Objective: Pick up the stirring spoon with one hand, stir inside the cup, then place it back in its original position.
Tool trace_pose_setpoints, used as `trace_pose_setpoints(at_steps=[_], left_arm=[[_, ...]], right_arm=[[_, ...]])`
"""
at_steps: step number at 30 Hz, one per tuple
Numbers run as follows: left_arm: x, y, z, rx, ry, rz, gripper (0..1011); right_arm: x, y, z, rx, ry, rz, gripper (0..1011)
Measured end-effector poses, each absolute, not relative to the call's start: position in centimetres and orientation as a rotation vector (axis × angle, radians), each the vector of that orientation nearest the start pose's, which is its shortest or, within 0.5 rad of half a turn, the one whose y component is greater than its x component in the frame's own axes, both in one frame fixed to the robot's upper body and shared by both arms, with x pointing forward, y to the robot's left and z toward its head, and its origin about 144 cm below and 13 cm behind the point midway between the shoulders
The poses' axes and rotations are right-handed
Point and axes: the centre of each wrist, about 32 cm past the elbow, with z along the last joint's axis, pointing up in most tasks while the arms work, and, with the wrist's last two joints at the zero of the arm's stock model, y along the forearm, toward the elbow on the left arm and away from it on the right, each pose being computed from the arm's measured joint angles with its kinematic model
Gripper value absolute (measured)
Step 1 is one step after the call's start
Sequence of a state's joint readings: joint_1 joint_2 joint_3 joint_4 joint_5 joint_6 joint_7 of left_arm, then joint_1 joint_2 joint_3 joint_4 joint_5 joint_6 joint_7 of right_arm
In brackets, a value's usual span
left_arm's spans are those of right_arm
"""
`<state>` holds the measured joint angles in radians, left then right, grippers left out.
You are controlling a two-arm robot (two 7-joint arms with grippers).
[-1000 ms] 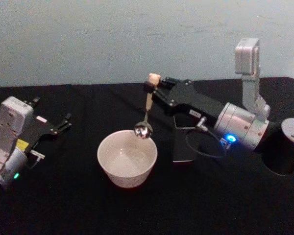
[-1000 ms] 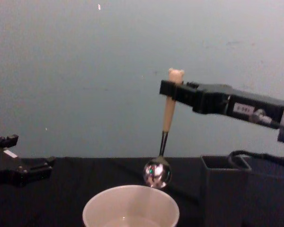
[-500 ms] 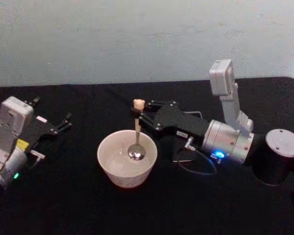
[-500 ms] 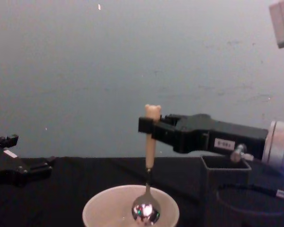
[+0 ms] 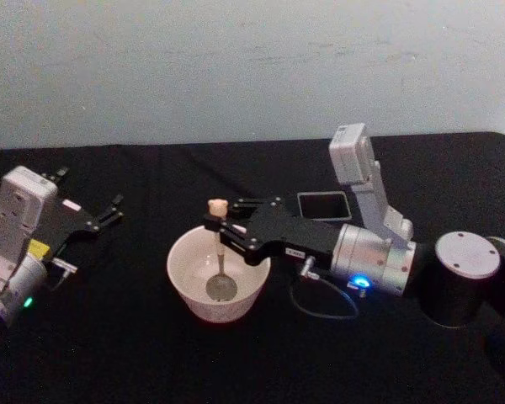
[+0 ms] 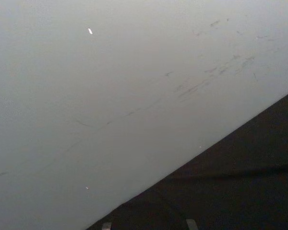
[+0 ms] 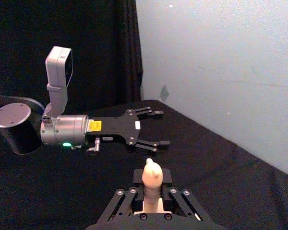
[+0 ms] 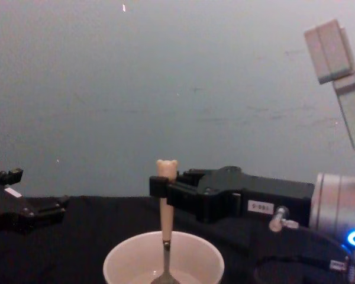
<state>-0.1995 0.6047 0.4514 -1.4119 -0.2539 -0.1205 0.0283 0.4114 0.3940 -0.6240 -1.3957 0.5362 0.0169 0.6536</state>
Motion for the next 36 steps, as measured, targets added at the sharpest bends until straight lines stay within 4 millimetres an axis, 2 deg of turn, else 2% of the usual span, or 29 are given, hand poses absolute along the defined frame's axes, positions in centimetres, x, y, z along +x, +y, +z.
trace_pose_setpoints(at_steps=[12,20,28,36], left_arm=[[48.9,31.0,114.0,0.304,-0.285,1.248,1001],[48.9,31.0,114.0,0.304,-0.285,1.248,1001],[48.9,31.0,114.0,0.305,-0.285,1.248,1001],[48.9,31.0,114.0,0.304,-0.285,1.248,1001]], right_arm=[[54.0,-16.8,117.4,-0.040,0.058,-0.421,211],[55.1,-16.0,117.2,-0.034,0.059,-0.458,211],[56.7,-16.1,117.1,-0.029,0.053,-0.524,211],[57.3,-17.2,117.2,-0.036,0.043,-0.573,211]])
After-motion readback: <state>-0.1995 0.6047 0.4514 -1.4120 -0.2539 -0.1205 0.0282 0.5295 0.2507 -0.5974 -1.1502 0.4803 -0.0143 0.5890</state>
